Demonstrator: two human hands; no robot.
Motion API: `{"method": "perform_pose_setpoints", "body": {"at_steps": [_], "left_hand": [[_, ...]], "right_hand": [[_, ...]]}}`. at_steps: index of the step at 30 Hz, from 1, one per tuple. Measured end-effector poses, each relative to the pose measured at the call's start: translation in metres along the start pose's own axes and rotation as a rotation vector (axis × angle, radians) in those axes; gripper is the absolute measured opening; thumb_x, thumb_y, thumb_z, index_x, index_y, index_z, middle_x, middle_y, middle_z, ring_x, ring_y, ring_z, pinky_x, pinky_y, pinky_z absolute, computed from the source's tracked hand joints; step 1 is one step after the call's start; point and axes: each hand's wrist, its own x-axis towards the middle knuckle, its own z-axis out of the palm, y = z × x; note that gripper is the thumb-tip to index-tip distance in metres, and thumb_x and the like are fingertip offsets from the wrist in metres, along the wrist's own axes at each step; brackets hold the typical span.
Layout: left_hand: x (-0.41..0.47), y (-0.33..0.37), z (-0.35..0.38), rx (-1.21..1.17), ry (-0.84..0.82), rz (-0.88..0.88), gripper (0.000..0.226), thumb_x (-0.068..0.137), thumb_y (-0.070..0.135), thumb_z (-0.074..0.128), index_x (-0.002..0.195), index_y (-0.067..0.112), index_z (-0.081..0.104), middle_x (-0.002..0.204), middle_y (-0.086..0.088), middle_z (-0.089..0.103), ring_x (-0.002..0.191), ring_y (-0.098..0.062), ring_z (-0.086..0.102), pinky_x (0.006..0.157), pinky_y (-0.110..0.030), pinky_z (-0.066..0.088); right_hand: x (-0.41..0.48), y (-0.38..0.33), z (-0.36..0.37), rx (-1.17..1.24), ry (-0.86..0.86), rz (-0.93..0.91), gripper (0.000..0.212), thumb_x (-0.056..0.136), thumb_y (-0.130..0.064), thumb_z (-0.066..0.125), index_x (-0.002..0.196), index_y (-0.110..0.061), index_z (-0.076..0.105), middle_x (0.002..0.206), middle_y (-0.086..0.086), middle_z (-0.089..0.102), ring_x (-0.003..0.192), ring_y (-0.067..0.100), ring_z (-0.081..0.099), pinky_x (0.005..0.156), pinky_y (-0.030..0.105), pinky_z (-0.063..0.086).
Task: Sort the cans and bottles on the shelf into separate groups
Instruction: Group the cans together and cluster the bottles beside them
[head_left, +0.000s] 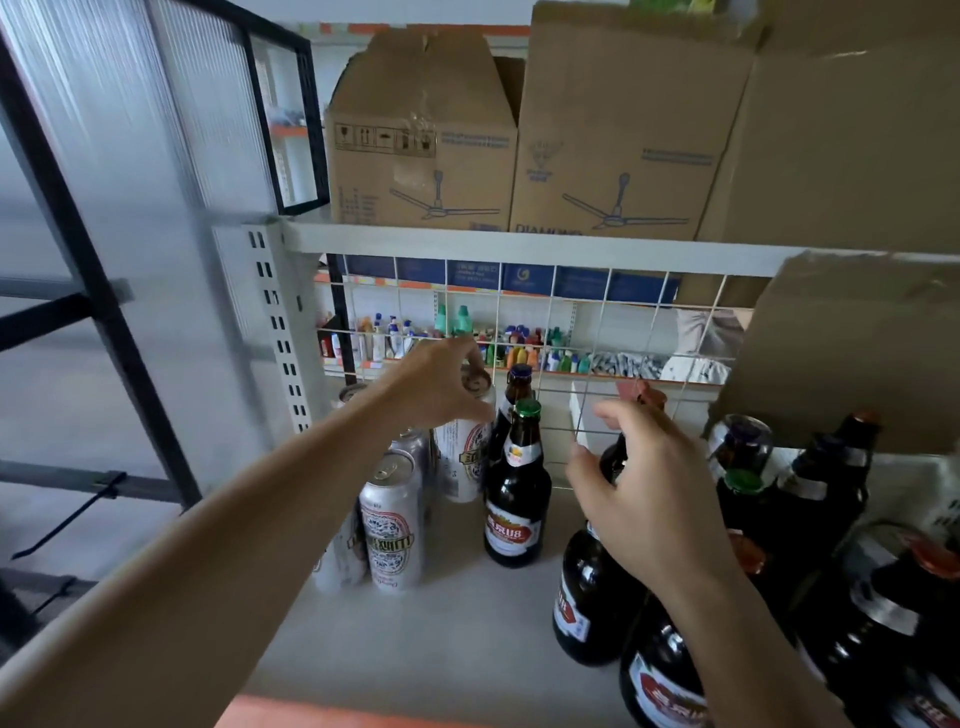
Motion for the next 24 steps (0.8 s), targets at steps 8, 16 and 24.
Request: {"method": "perform_pose_setpoints", "body": {"at_steps": [8,16,24], "left_hand": [[0.027,-0.016,0.025,0.063,-0.143,-0.008,0.054,0.062,0.027,0.087,0.104,0.017,0.056,0.089,0.005,0.062,0.080,-0.013,0.058,0.061,-0.023,0.041],[0.045,-0.043,0.034,0.169,-0.202,-0.046,0.069,0.055,0.038,0.089,0.111,0.021,0.053,0.091,0.006,0.058,0.088,-0.017,0.054,0.070,-0.029,0.042],[0.060,-0.049,0.046,0.168,-0.202,-0.037,0.070,0.062,0.028,0.087,0.122,0.013,0.052,0.110,-0.006,0.064,0.089,-0.015,0.051,0.072,-0.025,0.038]], "right_hand": [[0.000,-0.001,0.003,0.000,0.004,-0.026,0.038,0.084,-0.029,0.063,0.117,-0.011,0.063,0.108,0.003,0.067,0.101,0.024,0.060,0.079,0.030,0.045],[0.003,0.004,0.004,0.008,-0.024,-0.010,0.041,0.079,-0.035,0.056,0.113,-0.013,0.065,0.100,-0.001,0.066,0.095,0.018,0.061,0.076,0.026,0.044],[0.005,0.009,0.003,0.000,-0.065,0.012,0.041,0.080,-0.038,0.055,0.112,-0.015,0.065,0.101,-0.002,0.066,0.095,0.017,0.060,0.076,0.026,0.047]]}}
